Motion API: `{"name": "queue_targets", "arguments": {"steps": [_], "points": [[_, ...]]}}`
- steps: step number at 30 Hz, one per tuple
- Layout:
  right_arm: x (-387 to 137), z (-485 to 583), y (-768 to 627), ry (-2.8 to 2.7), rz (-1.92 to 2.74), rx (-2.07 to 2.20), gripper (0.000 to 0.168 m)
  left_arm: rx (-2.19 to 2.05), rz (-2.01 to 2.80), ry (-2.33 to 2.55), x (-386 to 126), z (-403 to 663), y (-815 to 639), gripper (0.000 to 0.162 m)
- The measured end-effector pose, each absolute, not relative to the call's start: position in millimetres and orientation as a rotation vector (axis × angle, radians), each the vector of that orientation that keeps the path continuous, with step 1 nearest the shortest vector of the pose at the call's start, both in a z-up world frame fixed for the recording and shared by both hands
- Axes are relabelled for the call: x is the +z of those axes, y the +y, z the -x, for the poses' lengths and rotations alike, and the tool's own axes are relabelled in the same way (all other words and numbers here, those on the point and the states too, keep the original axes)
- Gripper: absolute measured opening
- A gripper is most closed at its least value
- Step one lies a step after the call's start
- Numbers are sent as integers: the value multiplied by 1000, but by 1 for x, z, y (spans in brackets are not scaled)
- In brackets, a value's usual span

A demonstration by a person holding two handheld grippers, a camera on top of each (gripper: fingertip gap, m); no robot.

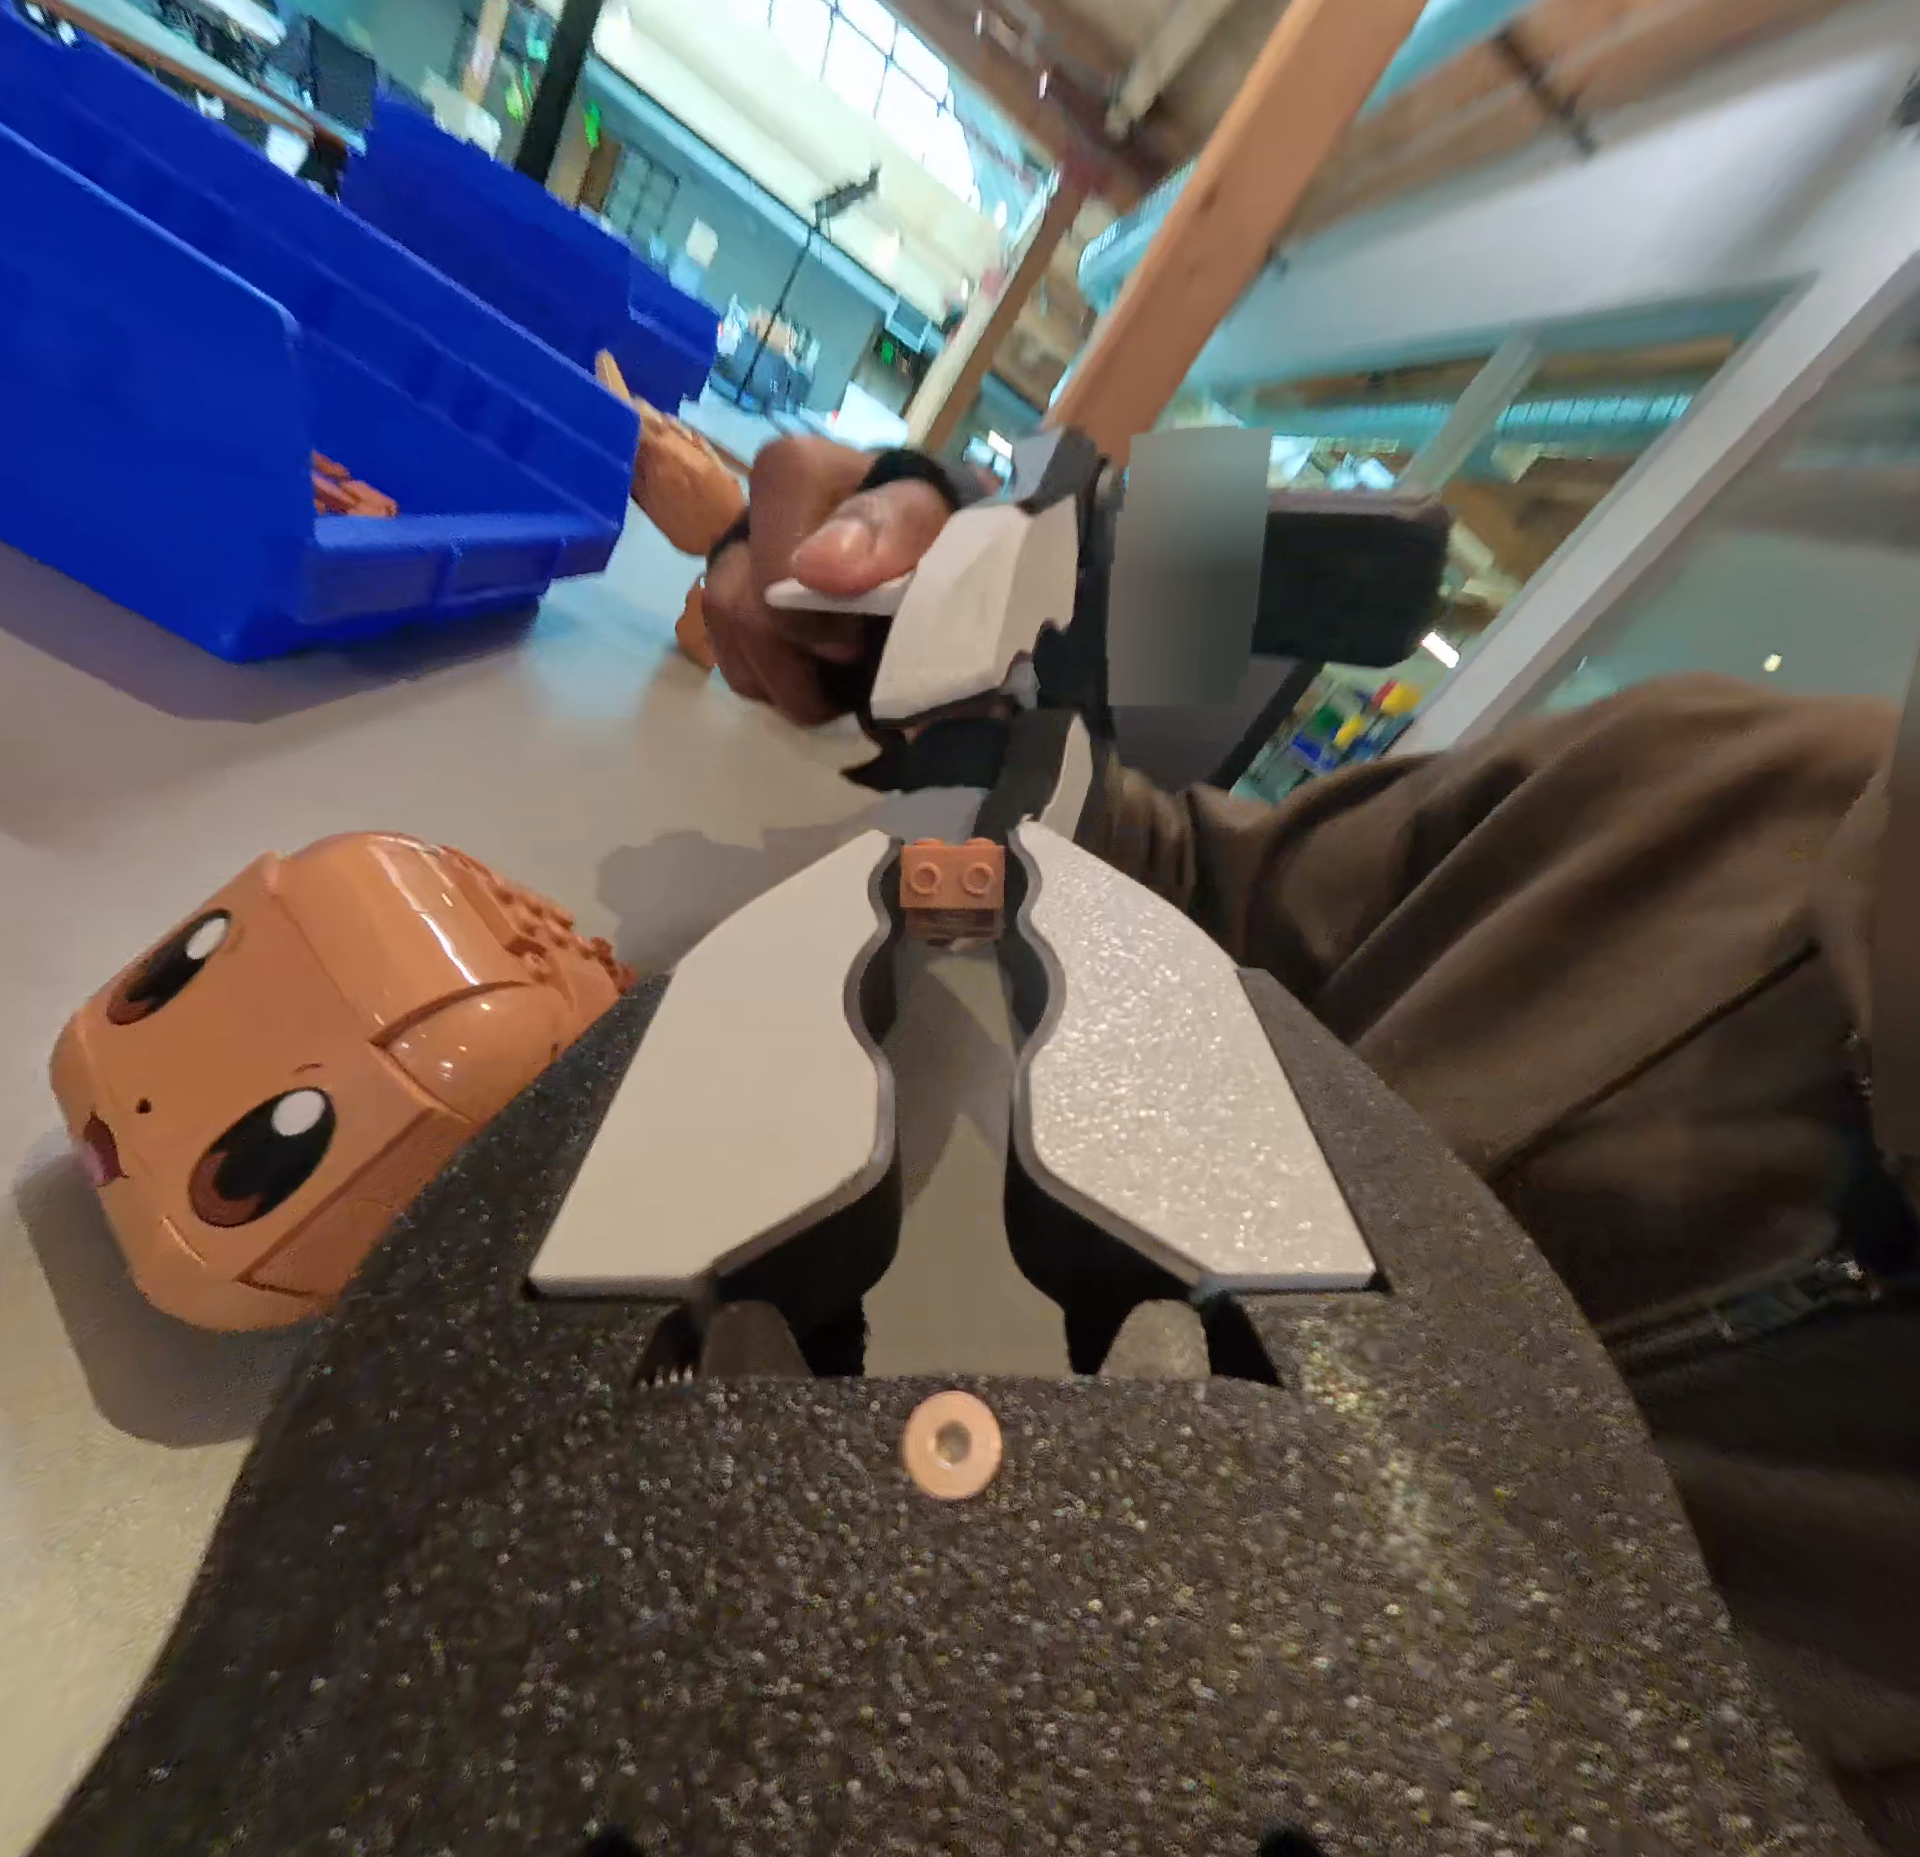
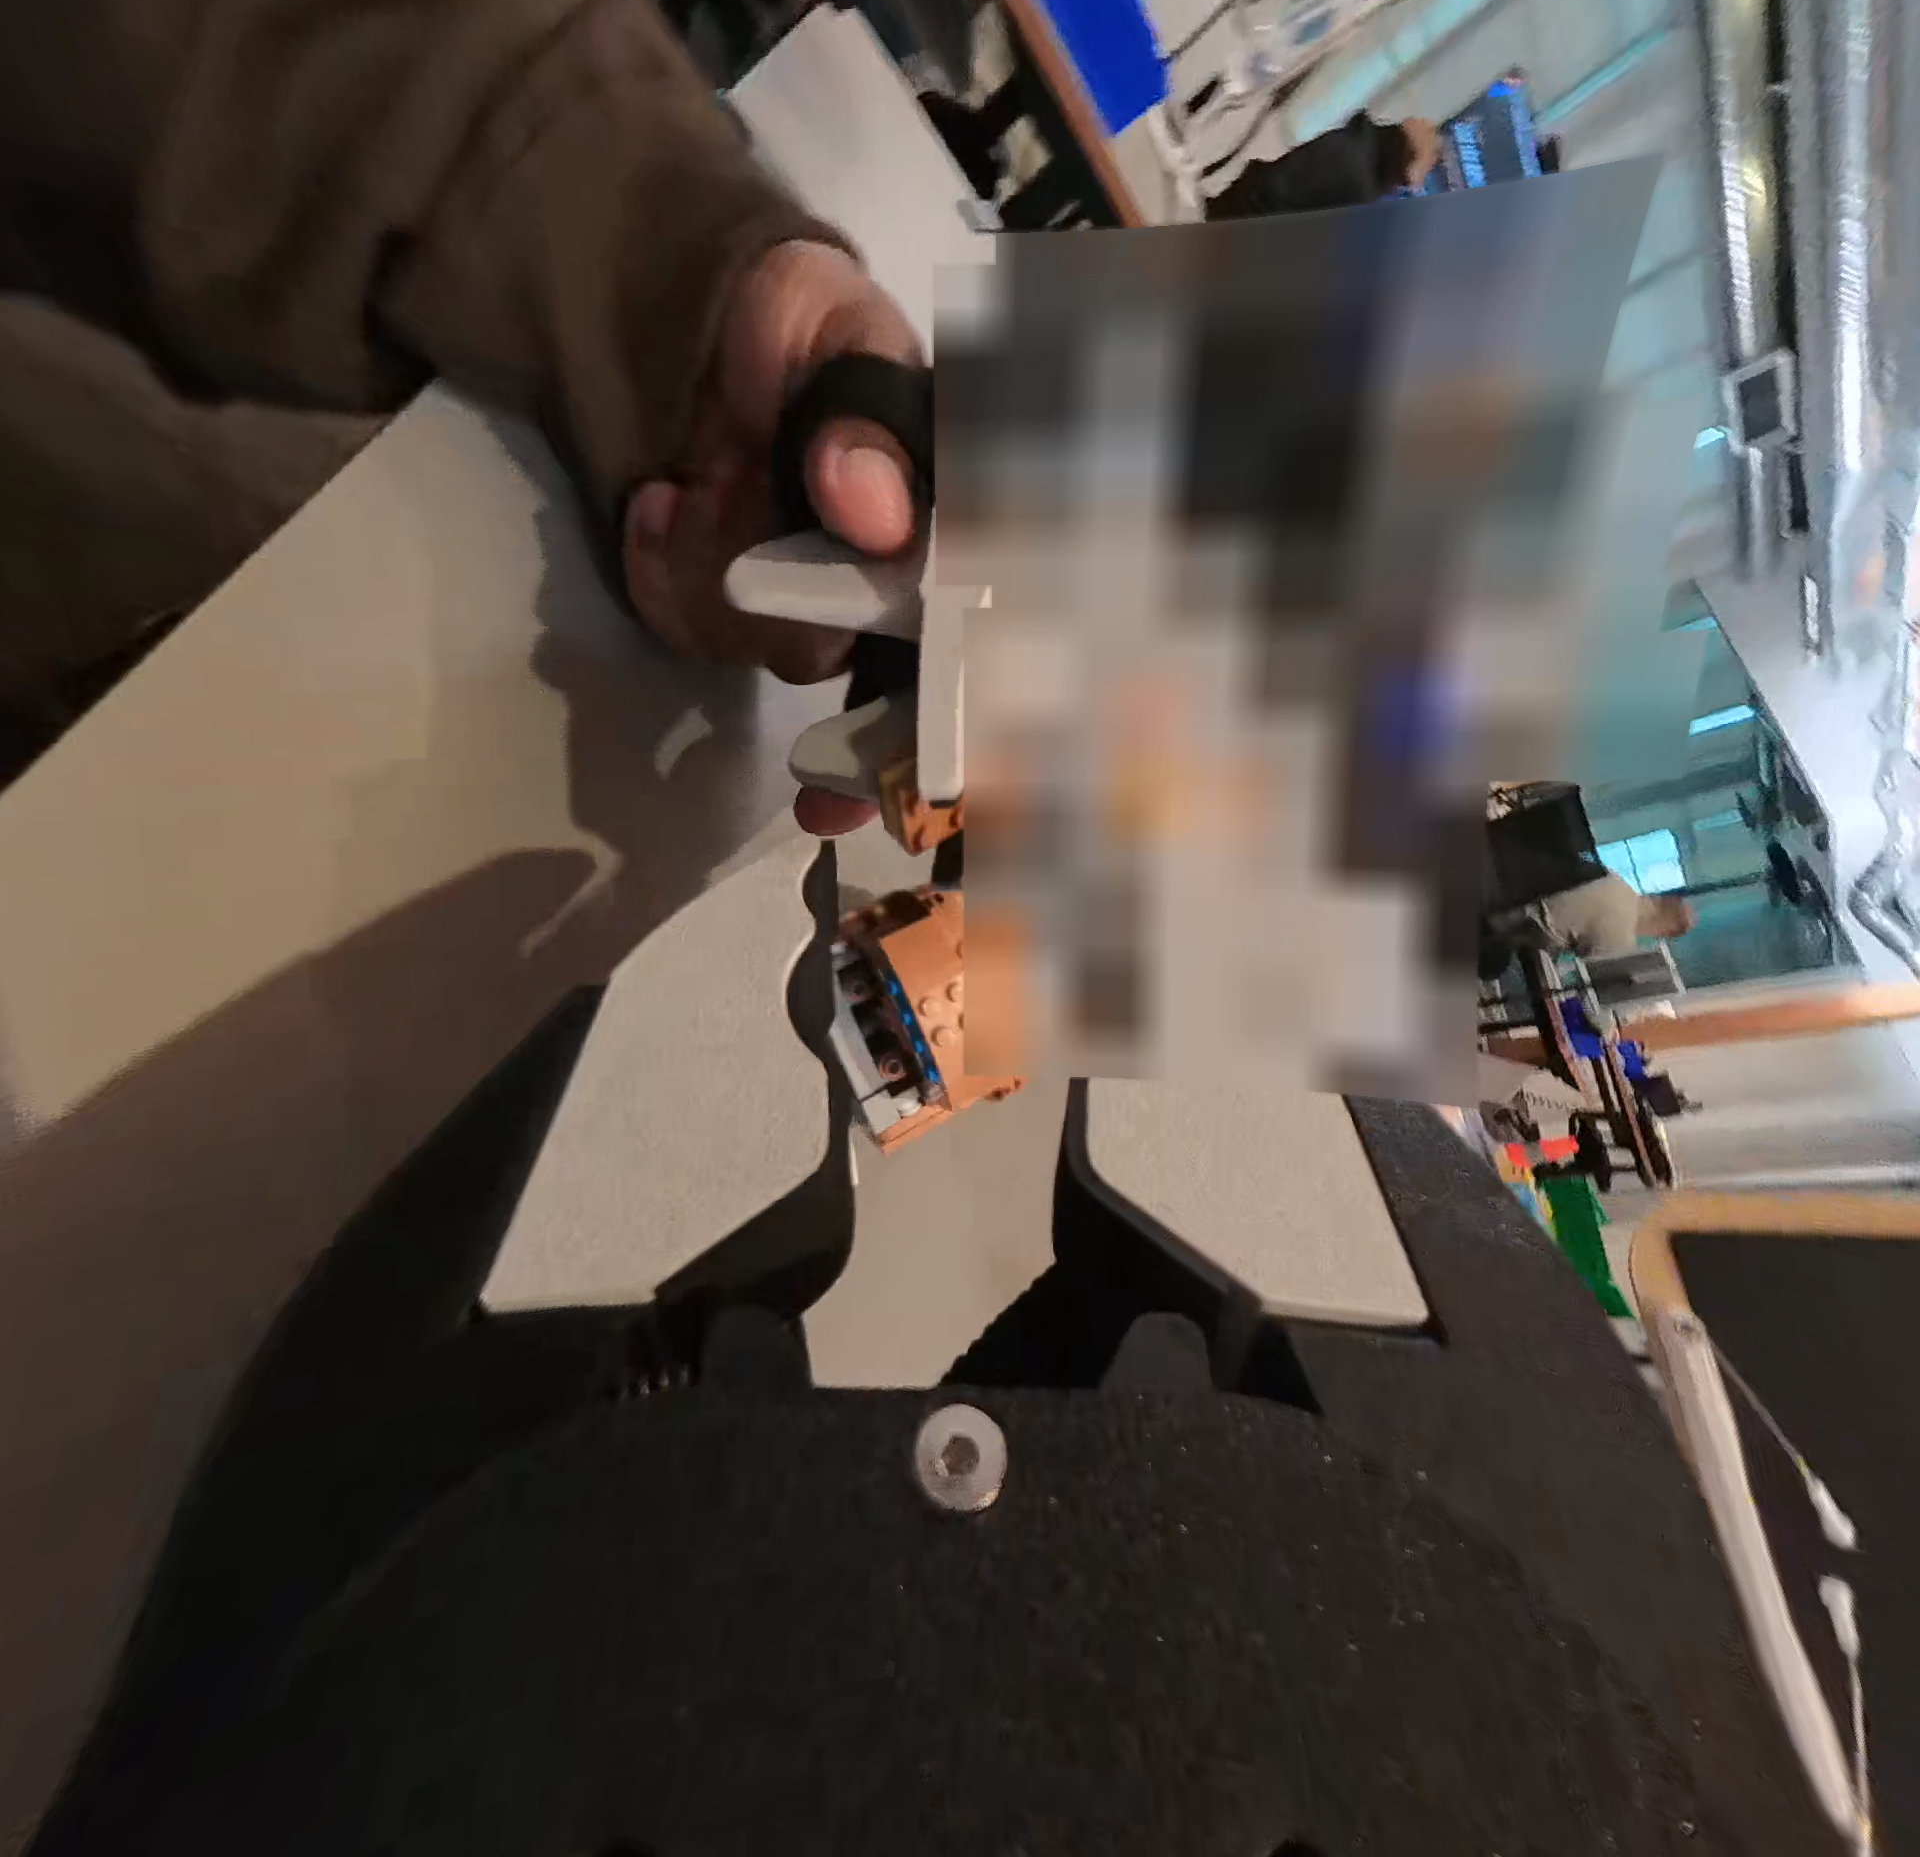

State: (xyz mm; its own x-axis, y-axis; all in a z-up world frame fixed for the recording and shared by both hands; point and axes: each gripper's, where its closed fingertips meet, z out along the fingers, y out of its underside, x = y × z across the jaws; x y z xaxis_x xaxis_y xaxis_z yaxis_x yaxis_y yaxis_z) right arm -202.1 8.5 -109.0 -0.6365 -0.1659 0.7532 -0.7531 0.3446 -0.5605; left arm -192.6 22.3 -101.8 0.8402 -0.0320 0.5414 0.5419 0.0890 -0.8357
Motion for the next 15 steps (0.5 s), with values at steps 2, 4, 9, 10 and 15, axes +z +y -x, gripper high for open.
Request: {"name": "queue_targets", "arguments": {"steps": [2,4,9,10,15], "points": [[-116,197,4,-2041,-894,1246,41,-443,1496,-413,-109,186,25,18],[-123,191,1,-2056,-968,1221,38,-446,1544,-393,-113,181,27,18],[-124,189,-3,-2016,-990,1217,27,-441,1578,-387,-117,179,30,18],[-123,191,-3,-2002,-965,1237,26,-440,1565,-398,-116,181,29,18],[-110,201,-1,-1927,-811,1391,26,-409,1528,-414,-112,187,24,19]]}}
